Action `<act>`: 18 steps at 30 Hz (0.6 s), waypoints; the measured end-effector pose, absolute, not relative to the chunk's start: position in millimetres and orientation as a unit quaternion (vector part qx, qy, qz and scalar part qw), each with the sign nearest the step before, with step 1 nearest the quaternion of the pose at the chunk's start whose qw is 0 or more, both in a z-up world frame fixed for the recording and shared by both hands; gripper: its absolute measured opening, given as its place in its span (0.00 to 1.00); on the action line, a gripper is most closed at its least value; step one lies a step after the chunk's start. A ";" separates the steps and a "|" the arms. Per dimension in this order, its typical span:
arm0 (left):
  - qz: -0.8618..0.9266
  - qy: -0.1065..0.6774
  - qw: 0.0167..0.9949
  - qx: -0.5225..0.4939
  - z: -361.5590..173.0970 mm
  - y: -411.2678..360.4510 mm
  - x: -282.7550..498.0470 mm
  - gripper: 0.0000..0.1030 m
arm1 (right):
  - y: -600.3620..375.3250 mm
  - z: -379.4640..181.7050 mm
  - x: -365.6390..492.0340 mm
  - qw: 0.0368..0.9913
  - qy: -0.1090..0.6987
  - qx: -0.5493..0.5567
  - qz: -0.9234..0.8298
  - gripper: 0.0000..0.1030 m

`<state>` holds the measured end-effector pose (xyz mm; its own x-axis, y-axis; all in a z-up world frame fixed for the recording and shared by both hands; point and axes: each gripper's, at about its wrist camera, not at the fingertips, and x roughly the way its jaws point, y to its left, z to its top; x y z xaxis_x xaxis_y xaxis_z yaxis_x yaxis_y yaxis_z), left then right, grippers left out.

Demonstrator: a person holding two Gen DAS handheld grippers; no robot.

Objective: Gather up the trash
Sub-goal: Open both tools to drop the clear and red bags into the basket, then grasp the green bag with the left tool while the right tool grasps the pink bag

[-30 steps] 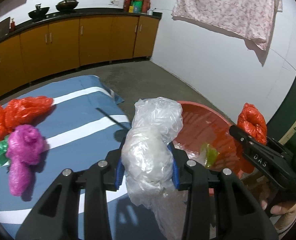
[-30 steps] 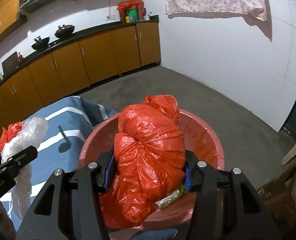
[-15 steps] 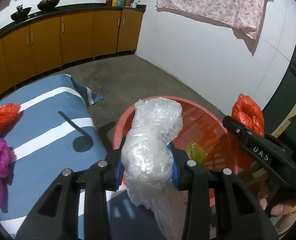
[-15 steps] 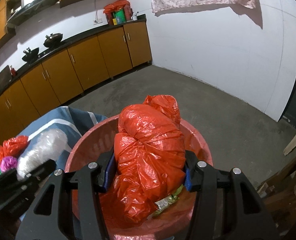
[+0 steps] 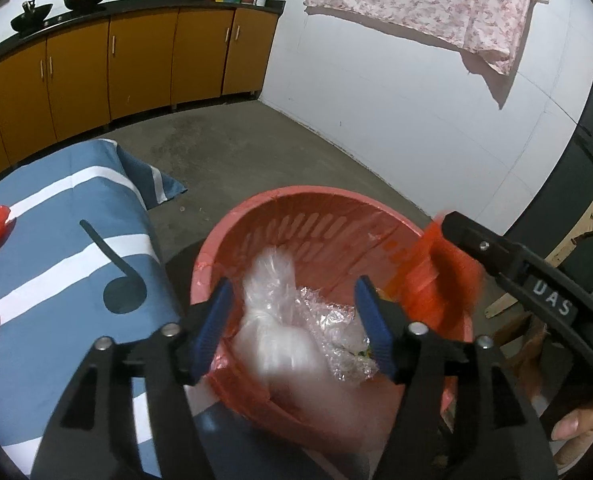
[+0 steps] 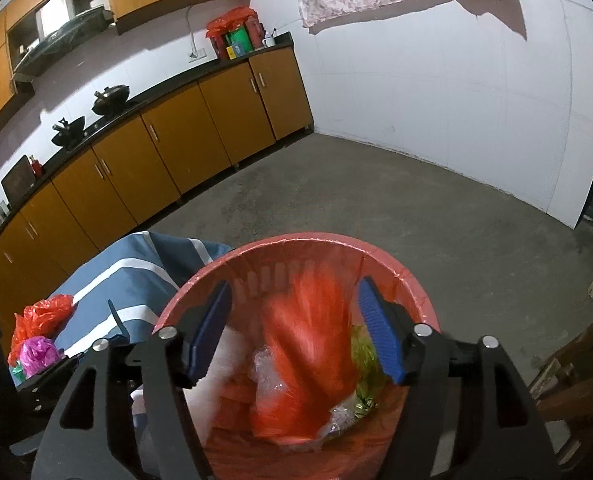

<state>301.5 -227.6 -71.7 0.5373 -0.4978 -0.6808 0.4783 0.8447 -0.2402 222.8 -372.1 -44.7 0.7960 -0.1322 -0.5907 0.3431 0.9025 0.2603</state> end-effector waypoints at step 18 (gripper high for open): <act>-0.125 0.328 0.936 0.011 -54.0 -102.9 240.8 0.93 | -345.2 -47.1 189.7 0.919 0.312 0.192 -0.142 0.91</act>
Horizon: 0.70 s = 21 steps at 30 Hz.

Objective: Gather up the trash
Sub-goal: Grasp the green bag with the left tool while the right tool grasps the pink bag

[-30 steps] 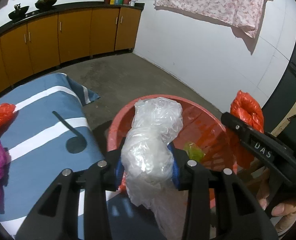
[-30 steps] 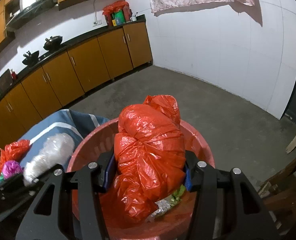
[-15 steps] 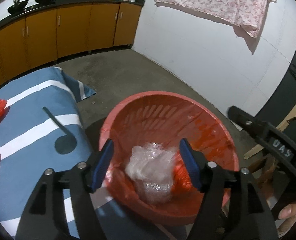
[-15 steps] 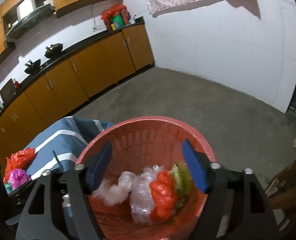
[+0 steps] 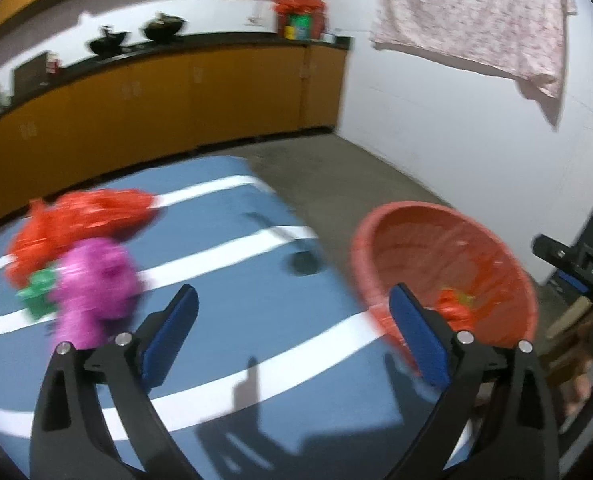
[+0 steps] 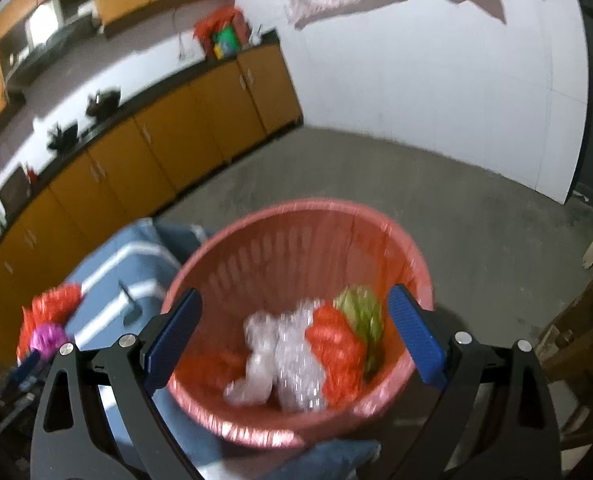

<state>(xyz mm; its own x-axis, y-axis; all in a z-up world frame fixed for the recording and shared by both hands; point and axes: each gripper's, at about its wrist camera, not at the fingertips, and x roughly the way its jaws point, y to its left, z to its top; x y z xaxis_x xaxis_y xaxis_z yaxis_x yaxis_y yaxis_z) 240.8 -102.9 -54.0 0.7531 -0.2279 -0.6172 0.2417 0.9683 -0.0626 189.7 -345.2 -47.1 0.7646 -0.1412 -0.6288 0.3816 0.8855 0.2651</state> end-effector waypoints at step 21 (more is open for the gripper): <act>0.159 0.349 0.921 -0.063 -78.0 172.7 184.6 0.96 | -80.2 -52.1 238.7 0.932 0.355 0.026 0.064 0.95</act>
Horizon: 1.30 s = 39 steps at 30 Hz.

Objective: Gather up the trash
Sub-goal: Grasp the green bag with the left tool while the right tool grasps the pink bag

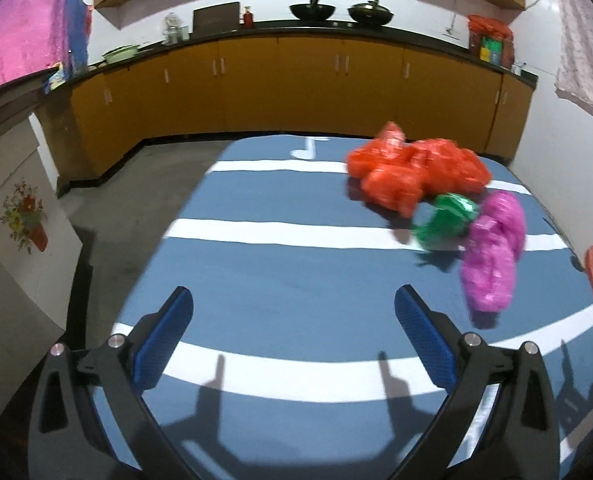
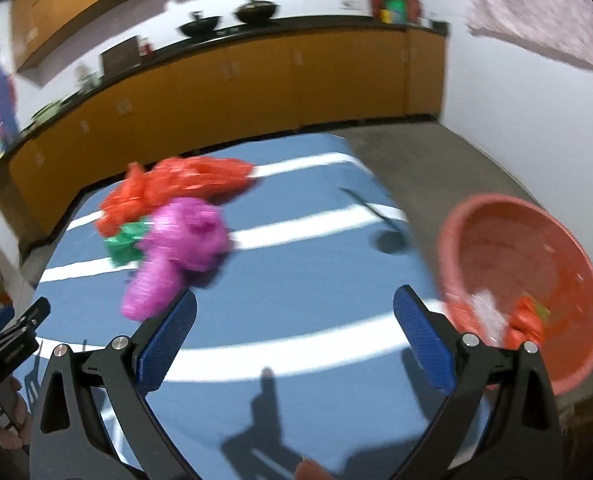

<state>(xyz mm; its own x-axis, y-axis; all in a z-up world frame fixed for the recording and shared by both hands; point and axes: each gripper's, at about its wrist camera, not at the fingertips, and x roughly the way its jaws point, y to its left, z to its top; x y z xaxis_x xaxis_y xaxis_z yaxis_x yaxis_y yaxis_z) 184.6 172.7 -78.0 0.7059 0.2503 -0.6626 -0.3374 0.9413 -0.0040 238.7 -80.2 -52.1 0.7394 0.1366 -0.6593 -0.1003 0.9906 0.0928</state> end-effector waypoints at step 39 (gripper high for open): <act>0.015 0.308 0.951 -0.036 -71.4 118.4 231.2 0.96 | -68.1 -85.6 287.6 0.928 0.373 0.014 -0.008 0.43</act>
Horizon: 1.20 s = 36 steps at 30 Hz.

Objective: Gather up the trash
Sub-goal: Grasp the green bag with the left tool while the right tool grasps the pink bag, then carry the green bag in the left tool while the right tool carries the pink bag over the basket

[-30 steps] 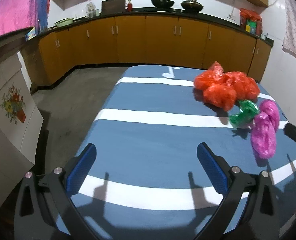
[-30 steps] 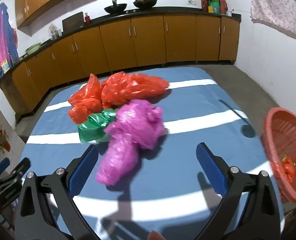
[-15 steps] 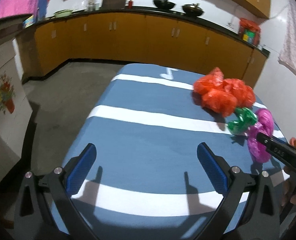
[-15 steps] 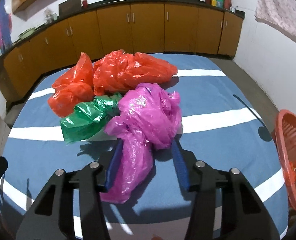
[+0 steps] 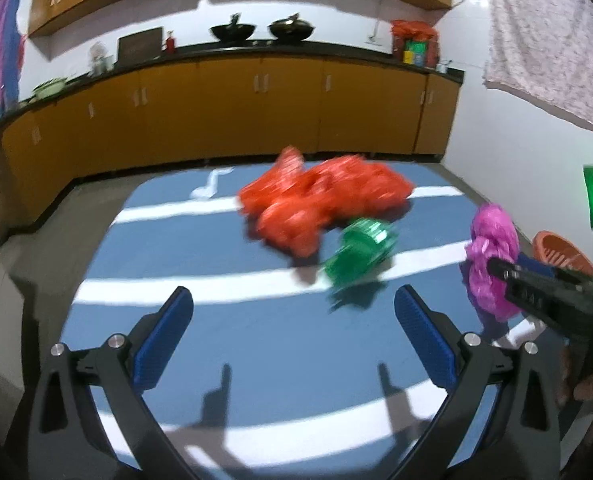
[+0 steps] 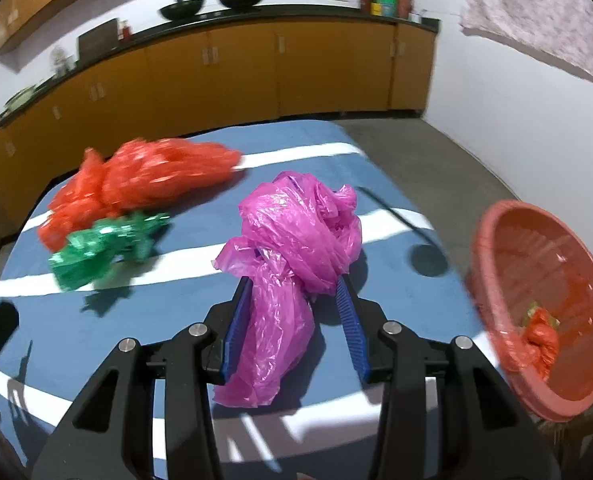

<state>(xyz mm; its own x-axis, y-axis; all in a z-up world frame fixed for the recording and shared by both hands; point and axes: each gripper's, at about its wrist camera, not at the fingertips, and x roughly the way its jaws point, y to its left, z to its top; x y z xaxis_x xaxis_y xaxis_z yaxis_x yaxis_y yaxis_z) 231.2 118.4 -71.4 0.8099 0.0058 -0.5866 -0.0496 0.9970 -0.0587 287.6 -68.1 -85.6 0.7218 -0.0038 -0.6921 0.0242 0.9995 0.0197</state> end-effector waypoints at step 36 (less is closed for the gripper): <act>-0.060 0.409 0.909 -0.048 -114.5 66.3 330.6 0.21 | -104.2 -90.6 280.2 0.927 0.374 0.034 0.003 0.43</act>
